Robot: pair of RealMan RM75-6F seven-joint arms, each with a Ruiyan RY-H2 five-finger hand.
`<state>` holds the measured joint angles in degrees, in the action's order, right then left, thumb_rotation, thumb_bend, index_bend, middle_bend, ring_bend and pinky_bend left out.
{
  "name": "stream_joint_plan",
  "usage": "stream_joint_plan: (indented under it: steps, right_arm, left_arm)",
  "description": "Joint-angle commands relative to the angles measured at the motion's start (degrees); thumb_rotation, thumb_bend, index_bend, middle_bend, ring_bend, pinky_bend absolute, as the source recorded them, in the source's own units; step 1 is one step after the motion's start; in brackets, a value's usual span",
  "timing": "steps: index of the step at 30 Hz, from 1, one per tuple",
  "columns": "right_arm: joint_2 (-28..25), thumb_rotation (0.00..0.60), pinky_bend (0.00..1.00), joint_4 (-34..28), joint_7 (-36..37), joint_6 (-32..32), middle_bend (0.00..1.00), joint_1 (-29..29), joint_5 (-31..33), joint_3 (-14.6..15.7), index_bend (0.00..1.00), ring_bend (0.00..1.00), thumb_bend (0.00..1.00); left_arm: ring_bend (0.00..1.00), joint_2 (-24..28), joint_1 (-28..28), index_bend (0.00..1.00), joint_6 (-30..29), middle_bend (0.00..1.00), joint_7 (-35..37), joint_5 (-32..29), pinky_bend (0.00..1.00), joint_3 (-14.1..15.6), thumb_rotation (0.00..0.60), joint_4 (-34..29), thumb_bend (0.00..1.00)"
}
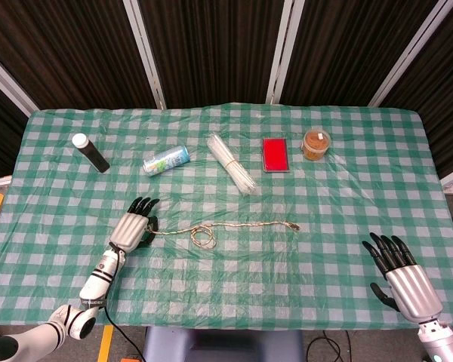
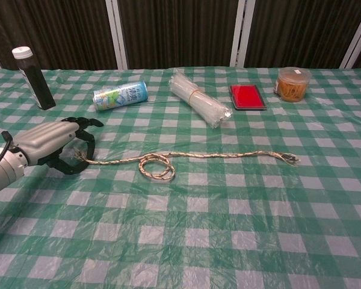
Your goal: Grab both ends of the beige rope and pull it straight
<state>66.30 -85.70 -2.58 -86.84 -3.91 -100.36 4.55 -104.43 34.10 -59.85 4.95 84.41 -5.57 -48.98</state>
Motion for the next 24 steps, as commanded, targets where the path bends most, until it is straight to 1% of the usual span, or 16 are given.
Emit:
stream_joint_plan:
  steps: [1, 5, 7, 8, 10, 15, 18, 21, 24]
  right_arm:
    - [0.7, 0.600, 0.00, 0.5, -0.4, 0.4, 0.00, -0.4, -0.2, -0.2, 0.00, 0.00, 0.39]
    - [2.4, 0.600, 0.00, 1.2, -0.8, 2.7, 0.00, -2.6, -0.4, -1.2, 0.00, 0.00, 0.39]
    - [3.6, 0.600, 0.00, 1.2, -1.7, 5.1, 0.00, -4.8, 0.1, -2.7, 0.01, 0.00, 0.39]
    - [4.2, 0.600, 0.00, 1.0, -2.5, 6.4, 0.00, -5.9, 0.6, -3.4, 0.02, 0.00, 0.39]
    - [5.7, 0.600, 0.00, 0.6, -4.4, 9.9, 0.00, -8.5, 1.9, -5.2, 0.09, 0.00, 0.39]
    - [10.4, 0.600, 0.00, 1.3, -8.5, 19.1, 0.00, -14.8, 7.4, -9.4, 0.32, 0.00, 0.39]
    - [14.1, 0.600, 0.00, 3.4, -10.8, 24.8, 0.00, -18.6, 12.3, -12.0, 0.40, 0.00, 0.39]
    - [17.4, 0.600, 0.00, 6.0, -13.7, 27.3, 0.00, -21.0, 14.9, -13.4, 0.45, 0.00, 0.39]
    - [21.1, 0.600, 0.00, 9.4, -16.3, 29.0, 0.00, -23.3, 17.1, -14.5, 0.47, 0.00, 0.39]
  left_arm:
    - [0.00, 0.0, 0.0, 0.63, -1.3, 0.09, 0.1, 0.6, 0.01, 0.3, 0.600, 0.1, 0.46]
    - [0.00, 0.6, -0.2, 0.64, -2.1, 0.09, 0.2, 0.9, 0.02, 0.8, 0.600, -0.8, 0.46]
    - [0.00, 1.2, -0.6, 0.64, -3.0, 0.09, 0.1, 1.4, 0.02, 1.3, 0.600, -1.7, 0.46]
    - [0.00, 1.5, -0.8, 0.64, -3.4, 0.09, 0.1, 1.6, 0.02, 1.5, 0.600, -2.3, 0.46]
    - [0.00, 2.1, -1.1, 0.64, -4.1, 0.09, 0.1, 2.0, 0.02, 1.9, 0.600, -3.6, 0.46]
    - [0.00, 3.0, -1.4, 0.64, -4.7, 0.09, -1.1, 2.3, 0.02, 2.4, 0.600, -5.7, 0.46]
    - [0.00, 3.4, -1.5, 0.64, -4.8, 0.09, -1.9, 2.2, 0.02, 2.5, 0.600, -6.6, 0.46]
    - [0.00, 3.7, -1.6, 0.64, -5.0, 0.09, -2.1, 2.1, 0.02, 2.5, 0.600, -7.2, 0.46]
    - [0.00, 4.1, -1.6, 0.64, -5.0, 0.09, -2.3, 1.9, 0.02, 2.5, 0.600, -7.4, 0.46]
